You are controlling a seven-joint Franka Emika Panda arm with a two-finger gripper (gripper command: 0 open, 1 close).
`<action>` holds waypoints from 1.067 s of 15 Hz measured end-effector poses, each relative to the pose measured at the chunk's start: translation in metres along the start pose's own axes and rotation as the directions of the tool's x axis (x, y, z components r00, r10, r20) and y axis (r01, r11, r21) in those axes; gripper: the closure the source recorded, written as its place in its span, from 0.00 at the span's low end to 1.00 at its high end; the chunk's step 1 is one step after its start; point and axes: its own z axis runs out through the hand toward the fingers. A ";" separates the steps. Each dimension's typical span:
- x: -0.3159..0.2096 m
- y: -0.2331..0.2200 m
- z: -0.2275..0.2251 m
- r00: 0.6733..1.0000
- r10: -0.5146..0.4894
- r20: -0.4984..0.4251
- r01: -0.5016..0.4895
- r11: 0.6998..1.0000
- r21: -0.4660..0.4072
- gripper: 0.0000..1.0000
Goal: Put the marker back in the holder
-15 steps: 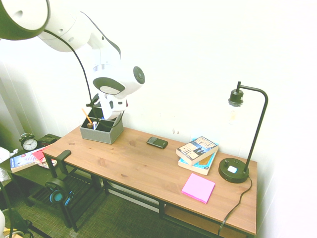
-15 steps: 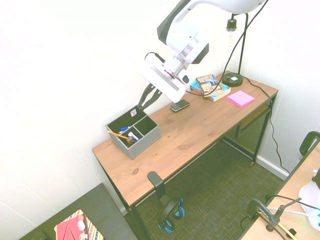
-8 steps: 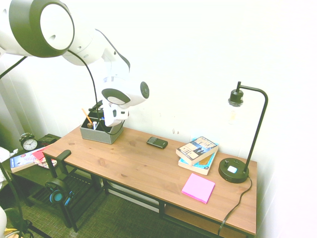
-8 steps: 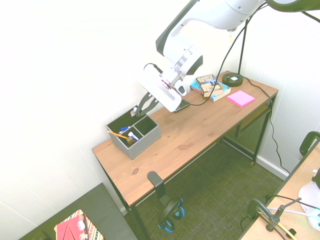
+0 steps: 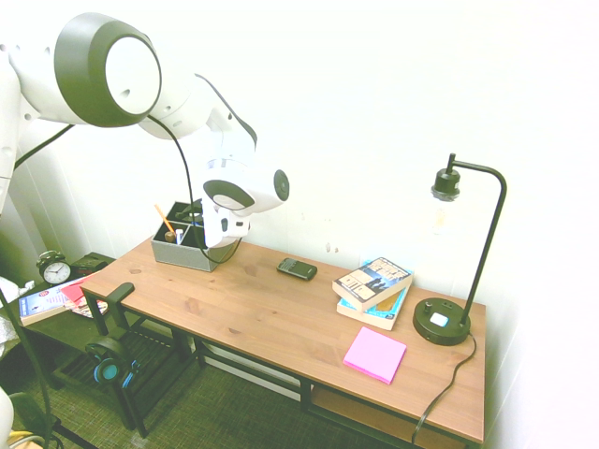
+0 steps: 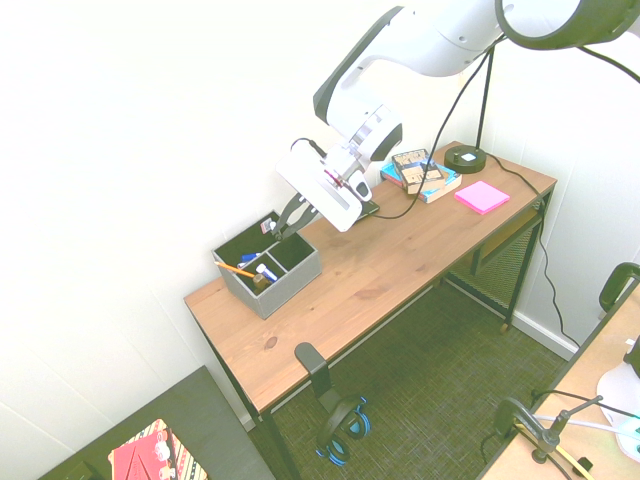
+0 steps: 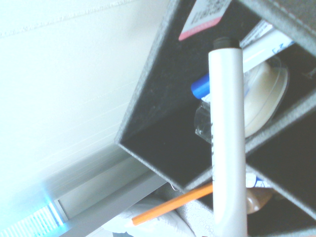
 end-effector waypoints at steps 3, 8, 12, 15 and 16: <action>0.010 -0.013 0.004 1.000 -0.017 0.005 0.017 1.000 -0.004 0.00; 0.014 -0.019 0.006 1.000 -0.025 0.007 0.025 1.000 -0.005 0.00; 0.018 -0.018 0.007 1.000 -0.021 0.006 0.021 1.000 -0.008 0.00; 0.012 -0.023 0.002 0.999 -0.048 -0.006 0.048 0.999 -0.016 0.00; 0.002 -0.025 -0.004 0.996 -0.089 -0.033 0.087 0.995 -0.049 0.00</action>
